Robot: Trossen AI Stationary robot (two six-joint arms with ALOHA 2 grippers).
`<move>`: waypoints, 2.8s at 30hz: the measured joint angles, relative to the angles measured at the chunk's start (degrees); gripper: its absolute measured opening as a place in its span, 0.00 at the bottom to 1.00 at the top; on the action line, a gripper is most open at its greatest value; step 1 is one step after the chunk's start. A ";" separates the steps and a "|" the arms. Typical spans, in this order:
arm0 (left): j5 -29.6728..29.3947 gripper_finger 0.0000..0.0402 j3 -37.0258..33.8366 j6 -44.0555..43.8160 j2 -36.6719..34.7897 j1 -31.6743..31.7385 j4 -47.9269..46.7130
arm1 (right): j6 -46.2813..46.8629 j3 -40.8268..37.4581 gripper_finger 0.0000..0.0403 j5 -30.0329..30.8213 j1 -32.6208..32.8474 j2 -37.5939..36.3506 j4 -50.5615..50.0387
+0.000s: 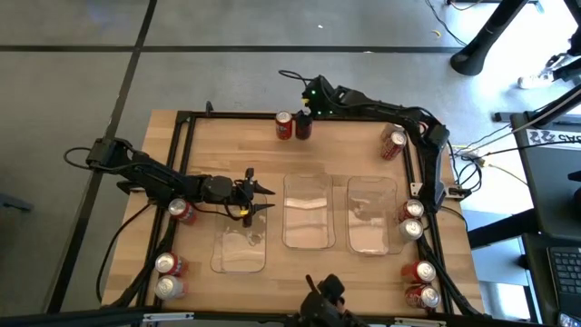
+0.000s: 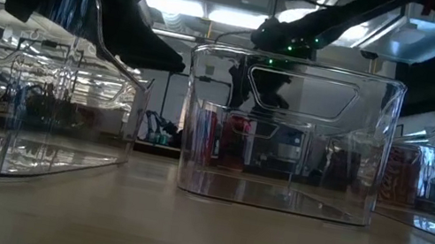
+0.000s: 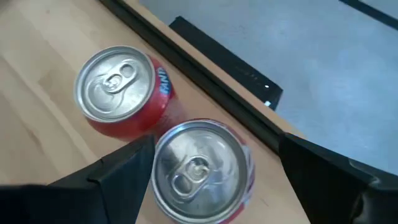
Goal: Sort soda cans
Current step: Put the top left red white soda can into the center transparent bin
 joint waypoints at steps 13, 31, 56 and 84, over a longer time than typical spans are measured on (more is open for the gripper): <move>-0.02 0.41 0.00 0.07 0.00 0.00 0.07 | -0.28 -0.09 0.84 -1.90 1.14 1.11 0.21; 0.01 0.41 0.00 0.04 0.00 0.00 0.11 | 0.03 -0.07 0.84 -0.60 1.66 3.77 0.04; 0.00 0.41 0.00 0.07 0.00 0.00 0.03 | -1.56 -0.27 0.73 2.97 7.67 -6.06 -8.11; -0.02 0.41 0.00 0.31 0.00 -0.02 0.04 | 1.97 -2.86 0.73 6.39 35.08 -24.46 -29.31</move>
